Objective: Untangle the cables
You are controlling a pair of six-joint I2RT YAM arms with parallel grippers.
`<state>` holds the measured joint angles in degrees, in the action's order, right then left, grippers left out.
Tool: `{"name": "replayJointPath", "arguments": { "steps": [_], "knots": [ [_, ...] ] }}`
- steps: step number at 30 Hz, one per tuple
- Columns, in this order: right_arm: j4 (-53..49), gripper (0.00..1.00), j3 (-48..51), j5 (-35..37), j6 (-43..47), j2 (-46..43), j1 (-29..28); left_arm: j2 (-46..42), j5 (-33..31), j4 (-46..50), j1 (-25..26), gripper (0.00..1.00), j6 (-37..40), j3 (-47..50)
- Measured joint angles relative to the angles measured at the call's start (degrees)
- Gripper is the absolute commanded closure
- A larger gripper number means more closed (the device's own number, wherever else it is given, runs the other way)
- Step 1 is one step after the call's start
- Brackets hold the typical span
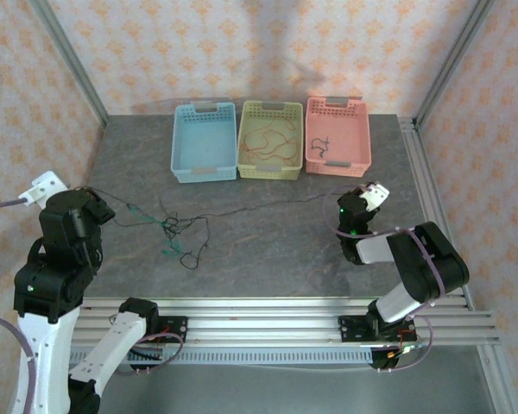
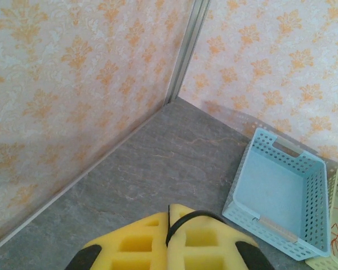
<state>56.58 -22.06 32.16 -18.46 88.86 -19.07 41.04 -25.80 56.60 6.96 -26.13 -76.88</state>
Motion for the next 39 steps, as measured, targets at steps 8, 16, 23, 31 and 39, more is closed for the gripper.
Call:
{"name": "replayJointPath", "arguments": {
  "steps": [8, 16, 23, 31, 39],
  "knots": [
    [-0.39, 1.00, 0.44, 1.29, -2.12, -0.22, 2.03, 3.69, -3.85, 1.16, 0.00, 1.00, 3.58, -3.15],
    [0.11, 1.00, 1.31, 0.68, -2.78, -0.24, 2.01, 5.27, 2.16, 1.51, -0.02, 1.00, 4.11, -5.14],
    [3.43, 1.00, 2.05, -3.87, -2.25, -0.24, 1.86, 5.25, 17.09, -4.61, -0.26, 1.00, 0.87, 4.26],
    [4.31, 0.81, 2.03, -7.34, -0.83, -0.22, -0.02, 6.91, 23.80, -17.09, -0.22, 1.00, -4.26, 23.54],
    [-1.73, 0.50, -0.81, -11.23, 1.05, -2.86, -1.22, 8.26, 25.51, -30.21, -0.22, 1.00, -5.49, 34.25]
  ]
}}
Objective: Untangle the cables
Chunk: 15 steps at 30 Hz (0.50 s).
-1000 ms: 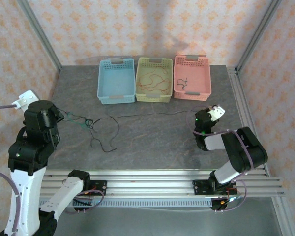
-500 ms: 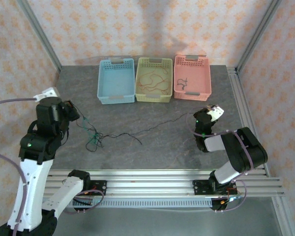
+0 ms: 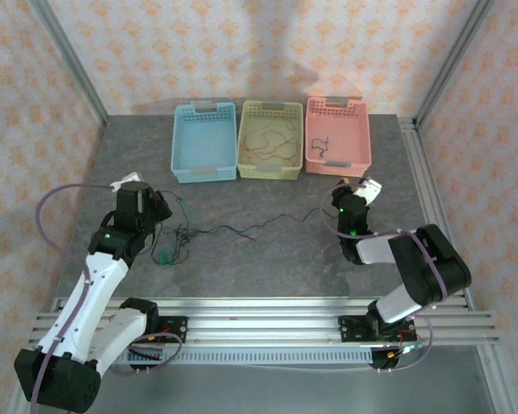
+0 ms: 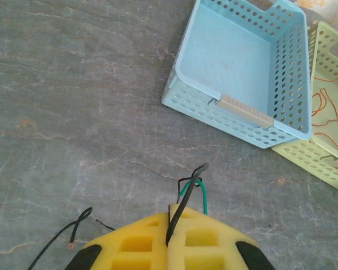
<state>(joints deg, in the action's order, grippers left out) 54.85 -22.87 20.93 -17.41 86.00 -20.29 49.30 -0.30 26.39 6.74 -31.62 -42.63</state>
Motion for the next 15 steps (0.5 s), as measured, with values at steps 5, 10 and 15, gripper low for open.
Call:
{"name": "replayJointPath", "arguments": {
  "steps": [5, 10, 15],
  "knots": [
    [-7.10, 0.54, -3.48, -5.40, 4.20, -8.17, -1.70, -0.98, 0.37, -7.10, 0.00, 1.00, 0.02, 5.62],
    [-15.23, 0.55, -13.97, -20.35, 9.33, -5.64, -3.34, -3.96, 1.46, -13.25, 0.00, 1.00, -0.07, 11.52],
    [-32.44, 0.53, -26.58, -33.16, 17.07, 1.68, -6.84, -4.66, 1.46, -18.38, 0.00, 1.00, -0.33, 16.68]
  ]
}}
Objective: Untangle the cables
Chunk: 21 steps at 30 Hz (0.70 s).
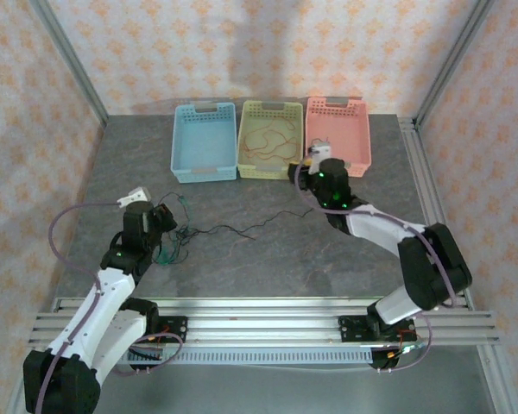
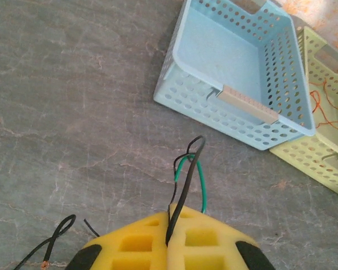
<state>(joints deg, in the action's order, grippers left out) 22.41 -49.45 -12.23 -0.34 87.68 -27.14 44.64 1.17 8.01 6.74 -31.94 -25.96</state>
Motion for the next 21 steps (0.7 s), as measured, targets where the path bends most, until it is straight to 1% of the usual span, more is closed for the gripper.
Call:
{"name": "replayJointPath", "arguments": {
  "steps": [2, 4, 10, 13, 16, 21],
  "knots": [
    [-9.40, 0.52, -4.90, -2.49, 3.96, 2.32, -1.81, 0.02, -0.07, -0.28, 0.00, 1.00, -0.22, 0.74],
    [-16.65, 0.50, -8.68, -3.43, 7.19, 4.15, -2.97, 0.02, -0.13, -0.81, 0.00, 1.00, -0.85, 0.83],
    [-36.96, 0.42, -18.05, -4.35, 16.37, 11.32, -3.19, 0.00, -0.63, -2.34, 0.00, 1.00, -1.73, 0.85],
    [-43.50, 0.40, -20.37, -3.54, 19.98, 15.13, -3.26, -0.02, -1.05, -2.73, 0.00, 1.00, -2.29, 1.01],
    [-47.23, 0.37, -21.88, -2.23, 22.14, 17.88, -3.26, -0.04, -1.51, -2.99, 0.00, 1.00, -2.64, 1.25],
    [-52.41, 0.37, -26.88, -1.95, 24.65, 22.27, -3.41, -0.24, -1.66, -3.17, 0.00, 1.00, -2.75, 1.70]
  ]
}}
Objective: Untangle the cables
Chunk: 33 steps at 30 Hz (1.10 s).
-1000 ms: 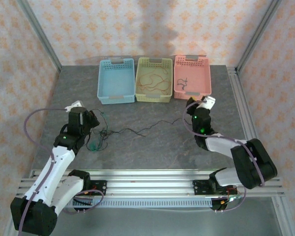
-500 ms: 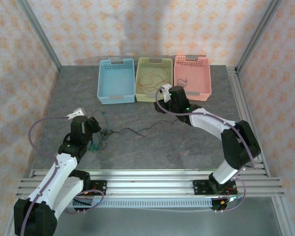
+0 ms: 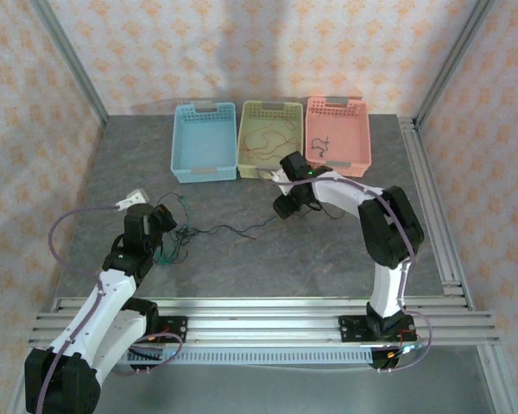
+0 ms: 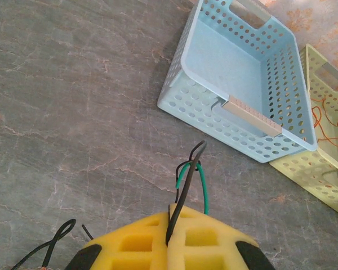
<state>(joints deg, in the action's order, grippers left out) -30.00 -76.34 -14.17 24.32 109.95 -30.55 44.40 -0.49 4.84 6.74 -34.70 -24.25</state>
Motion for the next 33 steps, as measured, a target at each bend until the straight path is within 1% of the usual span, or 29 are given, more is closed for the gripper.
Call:
{"name": "replayJointPath", "arguments": {
  "steps": [3, 5, 6, 8, 9, 12, 13, 15, 17, 20, 22, 24, 28, 31, 33],
  "knots": [
    [-1.53, 0.39, -1.75, 0.07, 1.11, 2.01, -0.28, -0.31, 0.00, -0.02, 0.00, 1.00, 0.00, 0.11],
    [-2.38, 0.43, -2.16, 0.24, 1.73, 3.17, -0.46, -0.44, 0.00, -0.02, 0.00, 1.00, -0.02, 0.11],
    [-2.82, 0.47, -2.29, 0.28, 1.99, 3.82, -0.57, -0.44, 0.00, -0.04, 0.00, 1.00, -0.02, 0.11],
    [-3.41, 0.58, -2.36, 0.42, 2.40, 4.66, -0.79, -0.44, -0.02, -0.02, 0.00, 1.00, -0.02, 0.11],
    [-3.48, 0.66, -2.67, 0.37, 2.62, 4.66, -0.96, -0.44, -0.02, -0.04, 0.00, 1.00, -0.02, 0.11],
    [-3.50, 0.93, -2.78, 0.20, 2.75, 4.79, -1.62, -0.46, -0.22, -0.02, 0.00, 1.00, -0.02, 0.11],
    [-3.43, 1.00, -2.78, 0.46, 2.78, 4.74, -1.95, -0.50, -0.28, -0.04, 0.00, 1.00, -0.02, 0.11],
    [-2.86, 1.00, -2.43, 1.05, 2.43, 4.48, -2.12, -0.68, -0.42, -0.02, 0.00, 1.00, -0.02, 0.11],
    [0.13, 1.00, -0.04, 2.45, 1.84, 2.86, -1.92, -0.94, -0.44, -0.04, 0.00, 1.00, -0.04, 0.22],
    [5.53, 1.00, 6.71, 3.67, -0.85, -3.08, -0.13, -1.31, -0.66, -0.02, 0.00, 1.00, -0.28, 0.48],
    [10.32, 1.00, 12.20, 4.59, -4.09, -9.22, 2.60, -1.31, -1.07, -0.02, 0.00, 1.00, -0.44, 0.50],
    [16.28, 1.00, 17.92, 6.05, -8.44, -16.31, 6.80, -1.31, -1.42, -0.02, 0.00, 1.00, -0.46, 0.50],
    [28.65, 1.00, 28.68, 8.87, -19.93, -29.22, 18.78, -1.68, -1.70, 0.00, 0.00, 1.00, -0.87, 0.66],
    [35.58, 1.00, 35.69, 10.64, -29.14, -35.21, 27.50, -2.27, -1.95, 0.04, 0.00, 1.00, -1.22, 0.85],
    [37.77, 1.00, 38.69, 11.72, -33.75, -36.98, 30.47, -2.45, -2.12, 0.04, 0.02, 1.00, -1.38, 0.85]
  ]
}}
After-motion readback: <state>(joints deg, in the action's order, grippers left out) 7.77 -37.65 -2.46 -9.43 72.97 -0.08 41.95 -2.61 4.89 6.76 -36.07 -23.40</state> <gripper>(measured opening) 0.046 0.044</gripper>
